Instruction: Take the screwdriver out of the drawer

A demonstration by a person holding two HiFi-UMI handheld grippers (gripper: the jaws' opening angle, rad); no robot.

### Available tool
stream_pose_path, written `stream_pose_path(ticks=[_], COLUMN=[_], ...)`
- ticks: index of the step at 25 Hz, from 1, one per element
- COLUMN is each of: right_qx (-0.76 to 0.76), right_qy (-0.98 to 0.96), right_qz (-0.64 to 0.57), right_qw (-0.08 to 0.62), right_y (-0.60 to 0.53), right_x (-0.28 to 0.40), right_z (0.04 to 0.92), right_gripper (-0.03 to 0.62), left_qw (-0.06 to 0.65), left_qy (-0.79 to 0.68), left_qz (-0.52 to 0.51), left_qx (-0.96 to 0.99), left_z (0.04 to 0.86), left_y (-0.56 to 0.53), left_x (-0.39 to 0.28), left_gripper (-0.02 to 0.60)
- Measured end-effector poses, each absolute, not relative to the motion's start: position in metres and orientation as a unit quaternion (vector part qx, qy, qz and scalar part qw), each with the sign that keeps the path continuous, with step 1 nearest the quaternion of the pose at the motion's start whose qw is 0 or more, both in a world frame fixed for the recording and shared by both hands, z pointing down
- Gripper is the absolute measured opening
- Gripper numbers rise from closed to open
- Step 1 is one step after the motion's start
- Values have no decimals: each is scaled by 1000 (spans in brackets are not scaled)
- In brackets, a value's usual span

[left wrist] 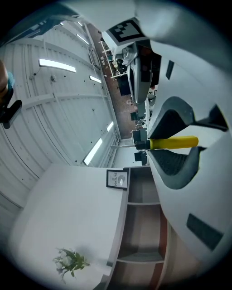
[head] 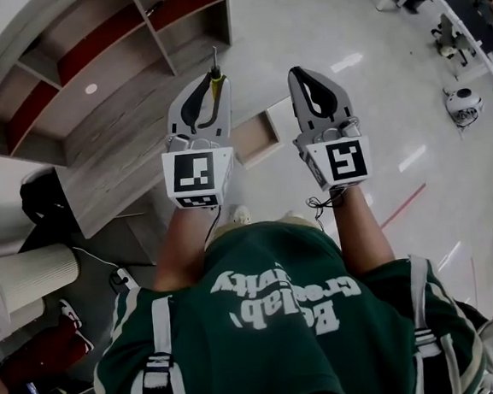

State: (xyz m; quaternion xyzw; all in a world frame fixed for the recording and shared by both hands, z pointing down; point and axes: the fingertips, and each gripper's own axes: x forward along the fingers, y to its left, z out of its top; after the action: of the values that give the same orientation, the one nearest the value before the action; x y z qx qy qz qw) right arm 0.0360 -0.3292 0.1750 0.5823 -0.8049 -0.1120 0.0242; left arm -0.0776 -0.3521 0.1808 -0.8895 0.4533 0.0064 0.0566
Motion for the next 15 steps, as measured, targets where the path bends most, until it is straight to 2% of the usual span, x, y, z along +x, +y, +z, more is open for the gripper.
stream_pose_path(ticks=[15], right_qx=[568], right_qy=[-812], right_qz=[-136], right_qw=[10], right_y=[-329], right_x=[-16], right_z=[170], right_gripper=[34], left_qw=[53], left_qy=[443], left_qz=[3], left_qx=[-895], left_z=[187], left_y=[-350], left_x=[-115], left_gripper=[87])
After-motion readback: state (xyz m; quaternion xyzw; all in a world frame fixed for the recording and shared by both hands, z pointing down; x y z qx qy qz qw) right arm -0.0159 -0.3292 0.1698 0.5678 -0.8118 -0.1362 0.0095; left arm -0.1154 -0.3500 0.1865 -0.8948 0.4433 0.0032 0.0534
